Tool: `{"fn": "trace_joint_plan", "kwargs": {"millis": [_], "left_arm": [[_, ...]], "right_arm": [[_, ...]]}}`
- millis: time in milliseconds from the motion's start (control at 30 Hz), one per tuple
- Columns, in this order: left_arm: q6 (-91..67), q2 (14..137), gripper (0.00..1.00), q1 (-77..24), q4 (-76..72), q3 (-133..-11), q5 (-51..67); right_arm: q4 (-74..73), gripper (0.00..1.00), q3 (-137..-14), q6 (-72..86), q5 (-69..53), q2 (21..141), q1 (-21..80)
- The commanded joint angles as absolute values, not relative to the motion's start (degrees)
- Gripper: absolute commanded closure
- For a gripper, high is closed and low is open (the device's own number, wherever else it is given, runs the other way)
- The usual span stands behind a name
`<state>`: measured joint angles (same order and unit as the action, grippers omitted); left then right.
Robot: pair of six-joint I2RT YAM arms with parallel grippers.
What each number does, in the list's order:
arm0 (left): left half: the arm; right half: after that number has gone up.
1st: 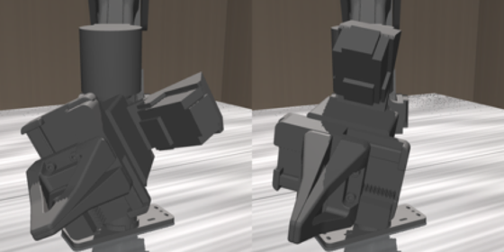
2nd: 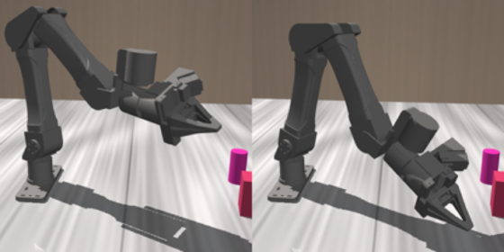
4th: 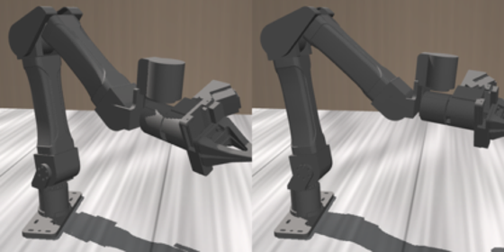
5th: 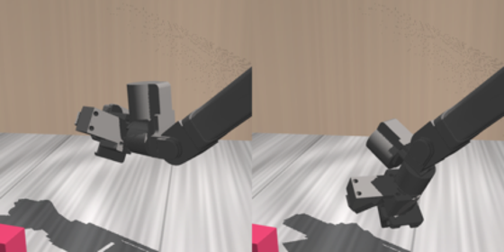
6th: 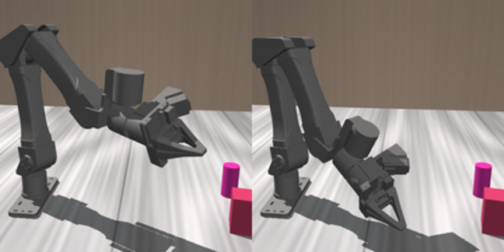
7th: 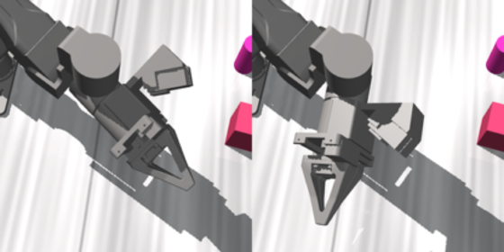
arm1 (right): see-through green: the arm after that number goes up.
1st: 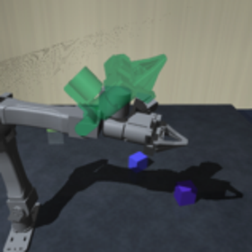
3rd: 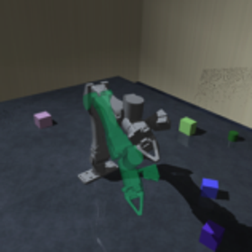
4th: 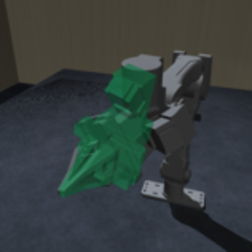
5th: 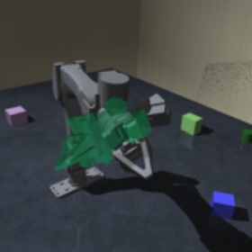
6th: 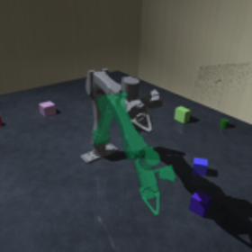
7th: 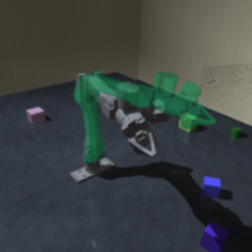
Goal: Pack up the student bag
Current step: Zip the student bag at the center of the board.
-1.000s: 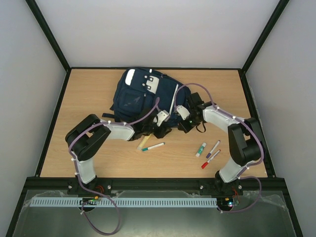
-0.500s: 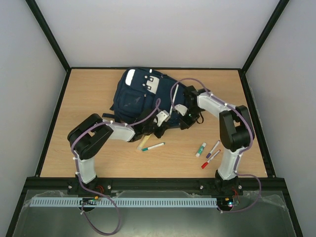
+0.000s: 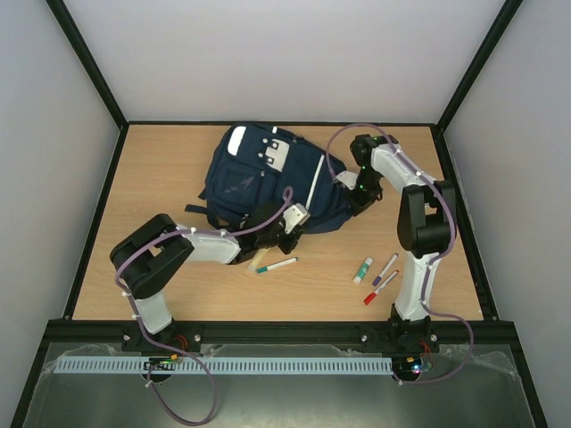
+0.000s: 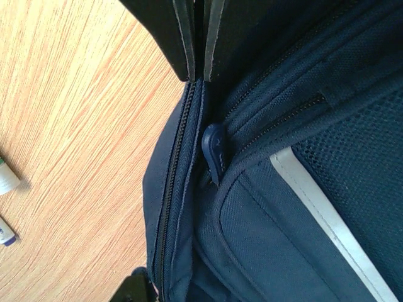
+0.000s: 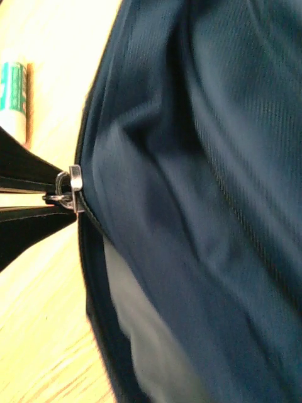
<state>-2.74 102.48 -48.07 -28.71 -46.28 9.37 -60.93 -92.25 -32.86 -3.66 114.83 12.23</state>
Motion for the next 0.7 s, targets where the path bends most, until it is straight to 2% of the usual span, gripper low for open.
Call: {"fn": "trace_joint_plan", "kwargs": {"millis": [0,200,400,433,533,567,667], "left_arm": [[-0.04,98.25,0.98,-49.54,-25.36,-43.7,6.55],[1.68,95.66,0.98,-50.77,-24.93,-41.92,4.76],[3.39,92.51,0.97,-53.56,-21.83,-40.65,2.13],[2.93,91.94,0.93,-53.94,-20.75,-40.65,0.87],[-1.34,88.67,0.63,-54.72,-18.89,-39.44,-3.98],[-4.16,86.9,0.56,-54.76,-19.16,-38.33,-5.15],[-14.29,81.26,0.45,-53.44,-14.59,-37.44,-13.18]], "right_arm": [[-65.26,0.99,-95.91,-35.15,7.25,118.04,7.42],[-61.19,0.99,-98.07,-36.21,8.96,120.81,4.59],[-57.54,0.99,-95.35,-39.15,6.32,118.64,4.11],[-57.55,0.99,-94.37,-39.84,5.24,117.71,4.29],[-57.28,0.99,-88.5,-41.25,2.71,112.98,5.75],[-57.01,0.99,-86.9,-41.69,2.05,111.83,6.46],[-56.22,0.99,-79.44,-42.54,1.26,106.26,9.34]]}}
